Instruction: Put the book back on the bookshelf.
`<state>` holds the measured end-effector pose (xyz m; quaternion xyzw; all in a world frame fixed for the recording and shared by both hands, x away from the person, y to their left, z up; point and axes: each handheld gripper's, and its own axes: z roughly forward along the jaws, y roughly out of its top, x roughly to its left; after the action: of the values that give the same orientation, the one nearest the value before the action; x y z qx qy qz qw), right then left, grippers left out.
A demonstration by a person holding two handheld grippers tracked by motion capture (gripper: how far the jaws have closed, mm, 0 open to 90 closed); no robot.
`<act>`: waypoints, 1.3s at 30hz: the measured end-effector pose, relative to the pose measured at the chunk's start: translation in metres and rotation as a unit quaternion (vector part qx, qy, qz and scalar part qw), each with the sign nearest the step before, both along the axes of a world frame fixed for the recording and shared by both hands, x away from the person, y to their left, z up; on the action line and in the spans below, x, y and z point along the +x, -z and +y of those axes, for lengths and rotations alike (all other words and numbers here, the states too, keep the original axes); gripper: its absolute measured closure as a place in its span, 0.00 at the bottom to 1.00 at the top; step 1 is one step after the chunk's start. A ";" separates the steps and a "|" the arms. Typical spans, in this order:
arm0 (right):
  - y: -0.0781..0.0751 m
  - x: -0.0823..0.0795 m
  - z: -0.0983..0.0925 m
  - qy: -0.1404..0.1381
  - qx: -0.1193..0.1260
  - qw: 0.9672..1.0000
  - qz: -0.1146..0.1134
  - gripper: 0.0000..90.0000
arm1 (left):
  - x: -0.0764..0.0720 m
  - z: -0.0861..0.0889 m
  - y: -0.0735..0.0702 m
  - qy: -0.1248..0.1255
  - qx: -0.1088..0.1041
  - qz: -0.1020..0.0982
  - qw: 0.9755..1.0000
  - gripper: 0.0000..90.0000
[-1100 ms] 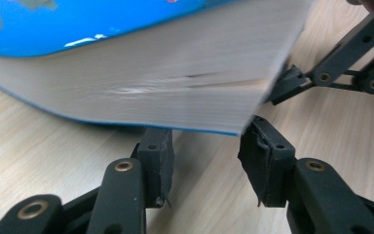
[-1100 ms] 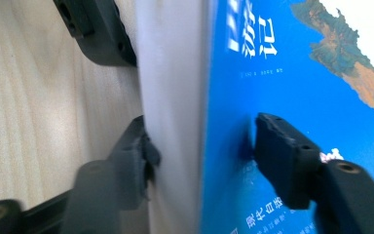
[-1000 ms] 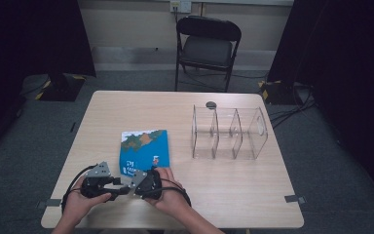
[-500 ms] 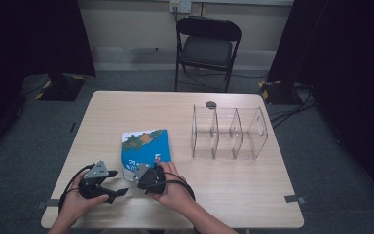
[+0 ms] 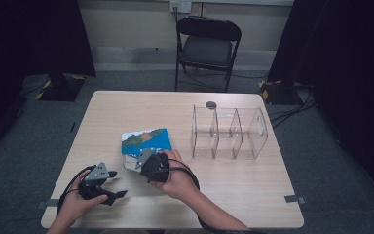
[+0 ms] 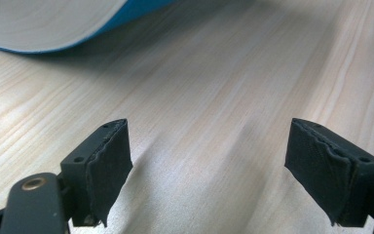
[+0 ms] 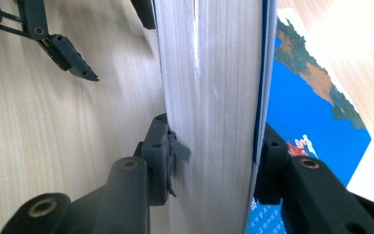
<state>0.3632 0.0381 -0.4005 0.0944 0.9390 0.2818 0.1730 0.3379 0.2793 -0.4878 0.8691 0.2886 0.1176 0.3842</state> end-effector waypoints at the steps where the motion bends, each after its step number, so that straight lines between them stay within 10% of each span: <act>1: -0.002 0.001 0.000 -0.004 -0.005 1.000 0.002 0.66 | 0.000 0.000 0.000 0.000 0.001 -0.001 1.000 0.18; 39: -0.067 0.030 -0.008 0.003 -0.014 0.997 0.079 0.68 | -0.002 0.001 0.005 0.015 0.020 -0.007 1.000 0.18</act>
<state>0.3932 0.0301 -0.3337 0.1169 0.9534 0.2594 0.1007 0.3356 0.2798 -0.4923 0.8799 0.2703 0.1233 0.3708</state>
